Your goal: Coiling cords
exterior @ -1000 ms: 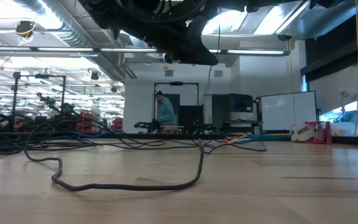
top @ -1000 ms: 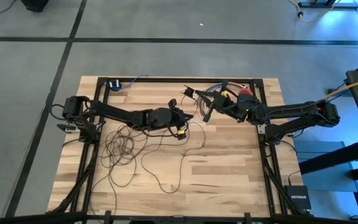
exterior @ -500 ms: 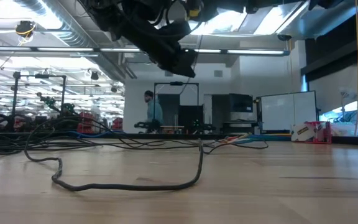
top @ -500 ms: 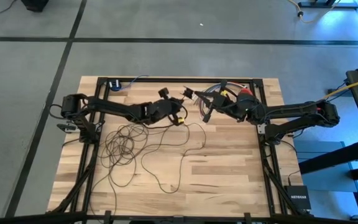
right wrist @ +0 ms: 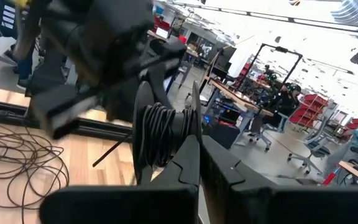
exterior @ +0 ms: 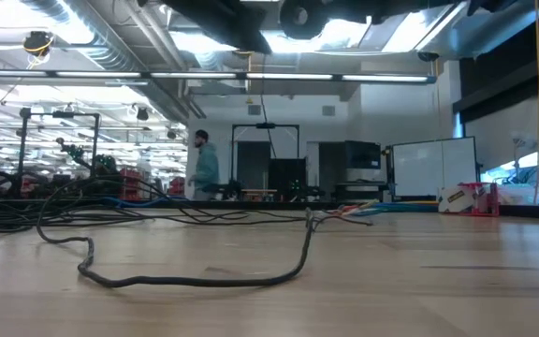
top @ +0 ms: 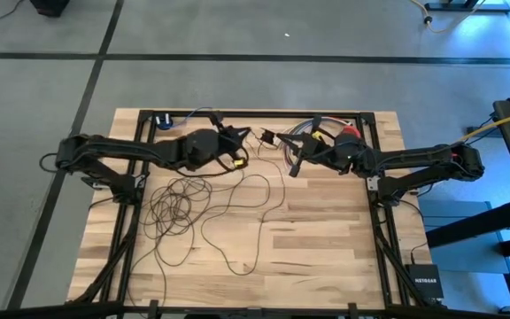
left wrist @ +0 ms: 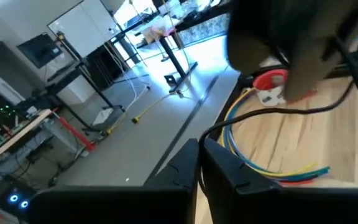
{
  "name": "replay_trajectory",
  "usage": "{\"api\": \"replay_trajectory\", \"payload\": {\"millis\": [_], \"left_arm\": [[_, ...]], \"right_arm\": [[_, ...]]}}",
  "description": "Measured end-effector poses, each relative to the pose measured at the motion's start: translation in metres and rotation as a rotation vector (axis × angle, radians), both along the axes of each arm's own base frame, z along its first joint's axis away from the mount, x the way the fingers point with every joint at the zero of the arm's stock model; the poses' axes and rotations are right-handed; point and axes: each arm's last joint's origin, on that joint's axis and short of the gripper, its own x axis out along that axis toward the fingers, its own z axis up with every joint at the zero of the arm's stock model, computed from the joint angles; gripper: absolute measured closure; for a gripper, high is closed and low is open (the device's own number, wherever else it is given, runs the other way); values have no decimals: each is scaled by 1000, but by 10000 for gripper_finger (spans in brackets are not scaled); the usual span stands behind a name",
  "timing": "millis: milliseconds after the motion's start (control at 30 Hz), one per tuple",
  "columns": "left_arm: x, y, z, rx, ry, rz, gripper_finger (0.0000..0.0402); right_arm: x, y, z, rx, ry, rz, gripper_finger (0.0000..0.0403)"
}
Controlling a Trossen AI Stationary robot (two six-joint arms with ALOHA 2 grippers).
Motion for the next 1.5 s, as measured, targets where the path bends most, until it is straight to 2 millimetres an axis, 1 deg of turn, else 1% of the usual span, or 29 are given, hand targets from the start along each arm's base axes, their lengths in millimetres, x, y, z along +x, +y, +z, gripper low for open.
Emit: {"api": "replay_trajectory", "payload": {"millis": [133, 200, 367, 433, 500, 600, 667, 767, 900, 1033, 1167, 1267, 1367, 1433, 1500], "left_arm": [[-11, 6, 9, -2, -14, 30, 387], [-12, 9, 10, -16, -23, 43, 387], [-8, 11, -1, -33, 31, 49, 387], [-9, 14, -2, -30, 29, 84, 387], [-11, 20, 1, -23, 3, 142, 387], [-16, 22, 9, -24, -34, 162, 386], [-20, 18, 19, -37, -86, 152, 386], [-24, 8, 29, -71, -153, 82, 386], [-22, -5, 35, -130, -223, -52, 386], [-17, -13, 36, -179, -276, -153, 386], [-16, -16, 34, -172, -250, -168, 386], [-17, -16, 30, -178, -200, -164, 386], [-14, -18, 15, -227, -138, -226, 386], [-11, -19, 0, -291, -105, -300, 386], [-5, -21, -10, -343, -146, -374, 384]], "right_arm": [[0, 0, -1, 1, 9, 0, 397], [0, 0, 0, 0, -3, 3, 397], [0, 1, 5, 12, -56, 22, 397], [0, 1, 4, 14, -51, 43, 397], [0, 1, 2, 16, -30, 50, 397], [1, 1, -2, 21, 17, 47, 397], [0, 0, -4, 17, 37, 18, 397], [0, -2, -5, -22, 66, -63, 397], [-1, -3, -6, -45, 85, -111, 397], [1, -4, -9, -49, 99, -123, 397], [6, -5, -16, -83, 151, -182, 397], [6, -6, -16, -83, 146, -190, 397], [6, -5, -14, -84, 126, -185, 397], [6, -5, -12, -86, 112, -186, 397], [6, -5, -12, -86, 104, -186, 397]]}}
